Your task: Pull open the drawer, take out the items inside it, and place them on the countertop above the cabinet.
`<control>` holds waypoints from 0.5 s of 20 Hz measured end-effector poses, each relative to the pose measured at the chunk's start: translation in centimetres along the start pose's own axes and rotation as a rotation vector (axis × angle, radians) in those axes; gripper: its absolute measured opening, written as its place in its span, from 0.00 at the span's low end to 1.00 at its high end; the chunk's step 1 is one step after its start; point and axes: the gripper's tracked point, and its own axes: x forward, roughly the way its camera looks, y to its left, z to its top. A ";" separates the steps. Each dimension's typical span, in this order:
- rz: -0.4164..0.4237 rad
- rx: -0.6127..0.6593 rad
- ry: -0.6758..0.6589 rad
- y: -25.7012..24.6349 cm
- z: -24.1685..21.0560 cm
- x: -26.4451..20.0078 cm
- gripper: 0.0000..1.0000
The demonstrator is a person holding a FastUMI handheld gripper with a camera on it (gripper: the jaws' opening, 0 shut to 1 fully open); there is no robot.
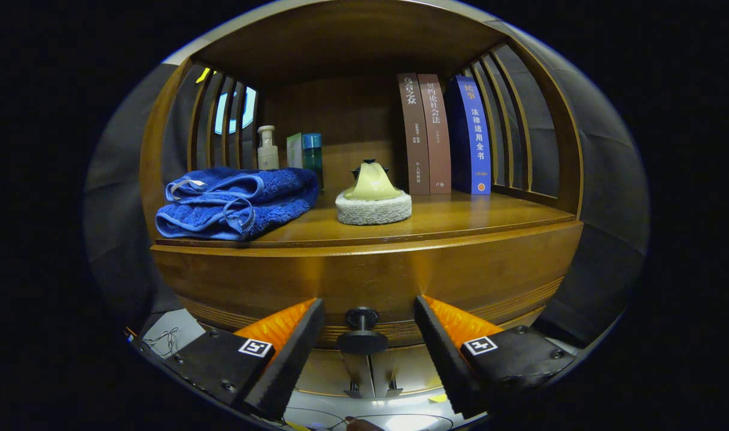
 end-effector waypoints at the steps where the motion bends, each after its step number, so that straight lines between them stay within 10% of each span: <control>1: 0.000 -0.003 0.001 0.0 -0.1 -0.1 1.00; 10: 0.001 -0.009 -0.009 -0.3 0.6 -0.3 0.99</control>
